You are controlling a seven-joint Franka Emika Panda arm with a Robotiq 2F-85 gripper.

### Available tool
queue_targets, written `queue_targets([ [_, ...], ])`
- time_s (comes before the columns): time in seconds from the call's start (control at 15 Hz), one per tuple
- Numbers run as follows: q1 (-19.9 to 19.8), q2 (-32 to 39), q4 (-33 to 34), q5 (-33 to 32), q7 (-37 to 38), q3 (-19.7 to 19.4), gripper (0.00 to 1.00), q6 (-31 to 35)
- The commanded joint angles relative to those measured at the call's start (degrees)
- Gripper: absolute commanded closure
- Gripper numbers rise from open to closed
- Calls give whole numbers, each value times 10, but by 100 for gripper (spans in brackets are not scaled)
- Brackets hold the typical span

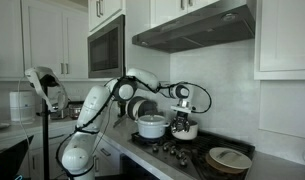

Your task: Move the uncovered pot backwards

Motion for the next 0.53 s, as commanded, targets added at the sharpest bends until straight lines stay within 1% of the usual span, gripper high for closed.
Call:
queue_targets([
  [0.0, -6, -56, -57, 14, 13, -5, 100, 8],
  [0.47, -15, -100, -133, 25, 11, -11, 100, 33],
])
